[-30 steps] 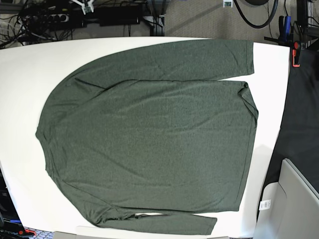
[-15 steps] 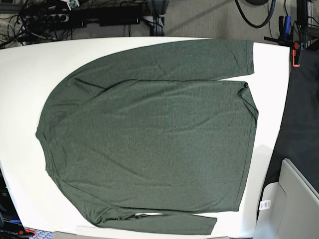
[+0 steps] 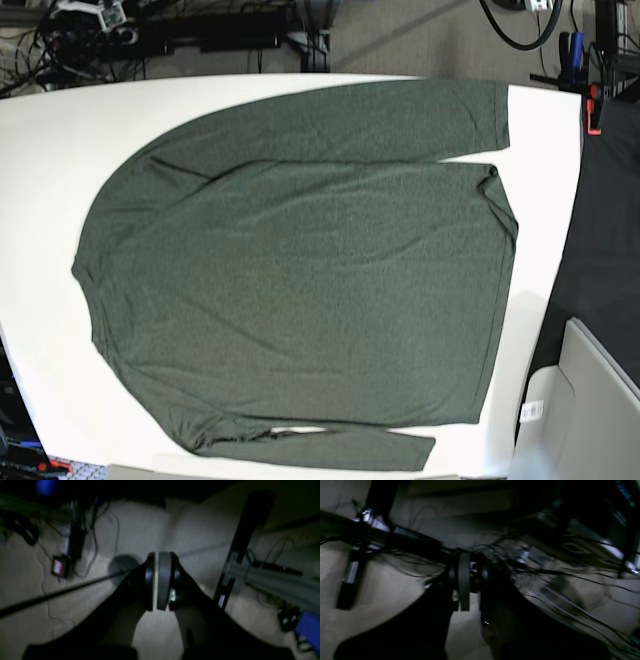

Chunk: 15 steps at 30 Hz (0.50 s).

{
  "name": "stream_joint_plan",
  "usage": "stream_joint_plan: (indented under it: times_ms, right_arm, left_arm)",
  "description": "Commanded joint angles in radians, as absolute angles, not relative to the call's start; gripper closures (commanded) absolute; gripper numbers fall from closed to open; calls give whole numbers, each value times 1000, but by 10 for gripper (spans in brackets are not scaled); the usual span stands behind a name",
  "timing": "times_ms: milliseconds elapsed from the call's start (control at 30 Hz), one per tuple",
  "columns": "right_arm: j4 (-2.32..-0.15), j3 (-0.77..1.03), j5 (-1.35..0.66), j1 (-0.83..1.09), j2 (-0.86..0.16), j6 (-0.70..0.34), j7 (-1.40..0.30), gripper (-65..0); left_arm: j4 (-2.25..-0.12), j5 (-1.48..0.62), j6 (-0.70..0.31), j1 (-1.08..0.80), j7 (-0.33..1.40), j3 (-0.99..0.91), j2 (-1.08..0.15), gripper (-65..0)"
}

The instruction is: Fold the T-shirt properly

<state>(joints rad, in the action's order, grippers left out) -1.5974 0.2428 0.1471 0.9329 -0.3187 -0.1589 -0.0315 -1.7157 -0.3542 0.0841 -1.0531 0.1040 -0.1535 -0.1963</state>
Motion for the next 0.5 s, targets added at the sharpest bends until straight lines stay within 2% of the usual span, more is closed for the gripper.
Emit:
stream_joint_plan:
  times_ms: [0, 233, 467]
  right_arm:
    - [-1644, 257, 139, 966, -326, -156, -4, -50]
    - [-1816, 263, 139, 1024, -326, -156, -4, -50]
    - [-1943, 263, 143, 1030, -325, -156, -5, -50]
  left_arm:
    - [-1767, -355, 82, -1090, 81, -160, -202, -8]
    - [-1966, -349, 82, -1130, 81, -177, -203, -8]
    - [-2029, -348, 79, -1052, 130, -179, -208, -10]
